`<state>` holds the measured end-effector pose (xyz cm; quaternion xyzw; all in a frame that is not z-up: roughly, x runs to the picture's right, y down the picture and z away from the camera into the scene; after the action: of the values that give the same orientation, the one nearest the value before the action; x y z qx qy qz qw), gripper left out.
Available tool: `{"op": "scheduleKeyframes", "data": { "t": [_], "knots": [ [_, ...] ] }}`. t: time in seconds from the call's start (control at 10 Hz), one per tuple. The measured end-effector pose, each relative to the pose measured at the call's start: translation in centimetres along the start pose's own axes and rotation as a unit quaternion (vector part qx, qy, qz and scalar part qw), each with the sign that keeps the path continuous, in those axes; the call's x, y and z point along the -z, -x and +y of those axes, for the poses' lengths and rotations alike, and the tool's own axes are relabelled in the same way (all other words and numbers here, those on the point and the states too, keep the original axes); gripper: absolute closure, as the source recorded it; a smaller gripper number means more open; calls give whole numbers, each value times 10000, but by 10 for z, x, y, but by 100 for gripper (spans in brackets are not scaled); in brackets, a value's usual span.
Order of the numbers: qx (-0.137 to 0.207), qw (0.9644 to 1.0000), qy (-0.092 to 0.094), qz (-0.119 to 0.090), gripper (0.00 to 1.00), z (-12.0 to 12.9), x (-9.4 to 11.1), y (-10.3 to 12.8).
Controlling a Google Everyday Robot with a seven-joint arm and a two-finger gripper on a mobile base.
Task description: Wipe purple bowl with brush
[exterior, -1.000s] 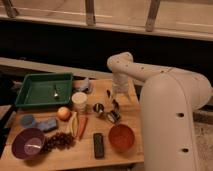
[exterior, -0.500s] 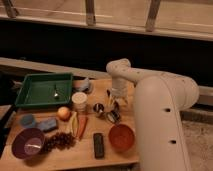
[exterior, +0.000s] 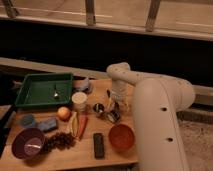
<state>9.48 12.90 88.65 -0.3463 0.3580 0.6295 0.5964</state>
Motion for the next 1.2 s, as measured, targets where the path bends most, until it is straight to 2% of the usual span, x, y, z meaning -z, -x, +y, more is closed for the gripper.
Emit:
{"op": "scheduleKeyframes", "data": {
  "t": [0.4, 0.9, 1.2],
  "knots": [
    [-34, 9998, 185, -67, 28, -7, 2, 15],
    [121, 9991, 393, -116, 30, 3, -1, 16],
    [366, 9987, 321, -137, 55, 19, -4, 12]
  ]
}}
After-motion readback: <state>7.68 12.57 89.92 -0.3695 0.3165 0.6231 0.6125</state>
